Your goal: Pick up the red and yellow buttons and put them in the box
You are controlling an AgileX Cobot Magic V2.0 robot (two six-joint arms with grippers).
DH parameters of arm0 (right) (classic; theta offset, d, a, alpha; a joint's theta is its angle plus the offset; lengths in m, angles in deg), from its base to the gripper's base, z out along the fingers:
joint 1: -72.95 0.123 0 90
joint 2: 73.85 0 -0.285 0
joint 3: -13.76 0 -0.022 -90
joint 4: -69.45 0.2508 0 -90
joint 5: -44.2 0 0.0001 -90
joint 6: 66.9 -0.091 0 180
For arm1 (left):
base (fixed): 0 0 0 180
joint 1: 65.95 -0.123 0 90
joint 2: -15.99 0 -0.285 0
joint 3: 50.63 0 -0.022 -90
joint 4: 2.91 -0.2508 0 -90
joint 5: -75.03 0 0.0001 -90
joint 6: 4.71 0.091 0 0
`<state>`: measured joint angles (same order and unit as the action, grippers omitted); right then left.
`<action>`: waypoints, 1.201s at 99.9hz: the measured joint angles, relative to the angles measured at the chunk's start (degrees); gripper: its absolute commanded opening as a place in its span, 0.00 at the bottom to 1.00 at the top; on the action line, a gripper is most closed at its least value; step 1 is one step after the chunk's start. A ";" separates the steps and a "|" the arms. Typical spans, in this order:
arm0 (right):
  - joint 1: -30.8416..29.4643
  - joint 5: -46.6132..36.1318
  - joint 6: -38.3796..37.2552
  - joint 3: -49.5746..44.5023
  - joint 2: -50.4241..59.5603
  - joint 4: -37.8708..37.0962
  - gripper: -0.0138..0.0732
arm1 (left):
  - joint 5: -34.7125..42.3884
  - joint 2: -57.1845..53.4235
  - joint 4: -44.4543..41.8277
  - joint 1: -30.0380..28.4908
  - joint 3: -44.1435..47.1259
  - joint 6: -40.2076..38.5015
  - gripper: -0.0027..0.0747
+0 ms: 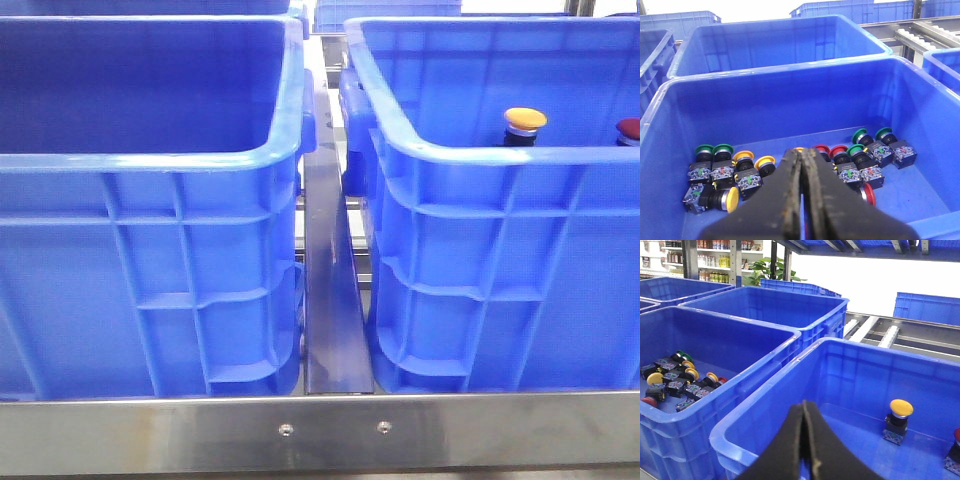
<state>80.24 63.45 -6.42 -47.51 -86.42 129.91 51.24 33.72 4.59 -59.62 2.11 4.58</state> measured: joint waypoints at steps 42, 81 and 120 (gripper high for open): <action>0.00 0.13 0.00 0.00 0.07 0.00 0.04 | 17.80 -6.75 -5.13 -7.00 14.69 -4.96 0.01; 0.00 0.13 0.00 0.00 0.12 0.13 0.04 | 18.30 -10.25 -7.50 -8.69 24.40 -7.95 0.01; 0.00 0.13 0.00 0.00 0.12 0.13 0.04 | 18.62 -10.25 -7.50 -8.69 24.40 -8.20 0.01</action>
<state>80.24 63.57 -6.42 -47.51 -86.29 130.03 69.86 23.47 -2.91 -68.31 26.51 -3.62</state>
